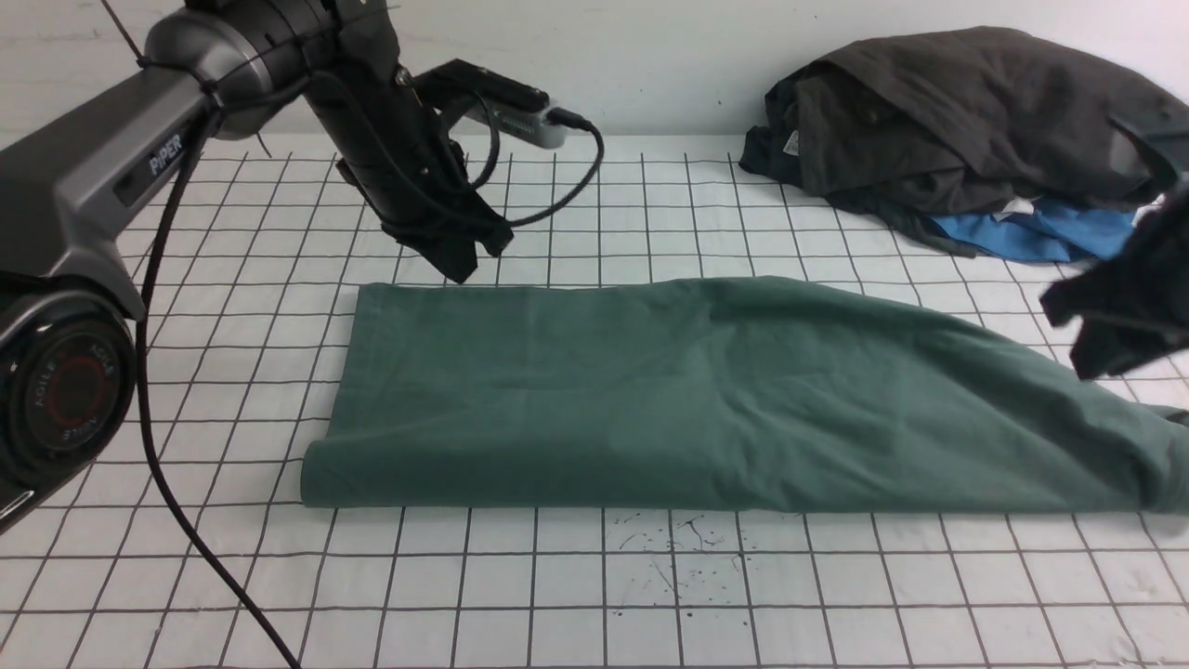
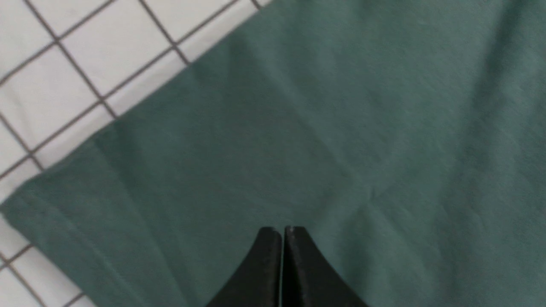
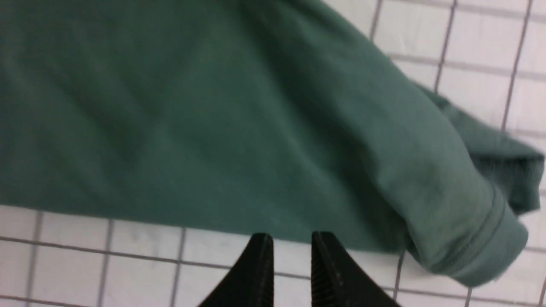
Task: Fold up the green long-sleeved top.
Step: Use the right arm to clamp the right edge of the fabric
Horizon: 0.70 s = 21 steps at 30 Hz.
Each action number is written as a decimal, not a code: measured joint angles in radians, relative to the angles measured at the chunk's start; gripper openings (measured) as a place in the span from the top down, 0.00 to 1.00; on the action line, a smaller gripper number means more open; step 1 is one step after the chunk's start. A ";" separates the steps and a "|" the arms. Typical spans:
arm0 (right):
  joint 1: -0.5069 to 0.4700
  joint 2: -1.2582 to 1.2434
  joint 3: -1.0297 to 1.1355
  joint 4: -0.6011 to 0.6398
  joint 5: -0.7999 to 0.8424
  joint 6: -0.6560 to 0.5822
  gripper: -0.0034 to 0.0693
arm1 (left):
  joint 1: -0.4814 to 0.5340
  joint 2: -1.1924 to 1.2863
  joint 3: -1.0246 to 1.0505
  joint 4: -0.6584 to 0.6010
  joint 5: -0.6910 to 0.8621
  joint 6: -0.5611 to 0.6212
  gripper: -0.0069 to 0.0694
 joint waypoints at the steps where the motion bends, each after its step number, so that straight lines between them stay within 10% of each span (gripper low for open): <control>1: -0.030 0.005 0.050 0.007 -0.035 0.000 0.77 | -0.011 -0.008 0.019 0.001 0.000 0.000 0.92; 21: -0.222 0.308 -0.139 -0.126 -0.140 0.137 0.29 | -0.050 -0.071 0.377 0.170 -0.009 -0.052 0.92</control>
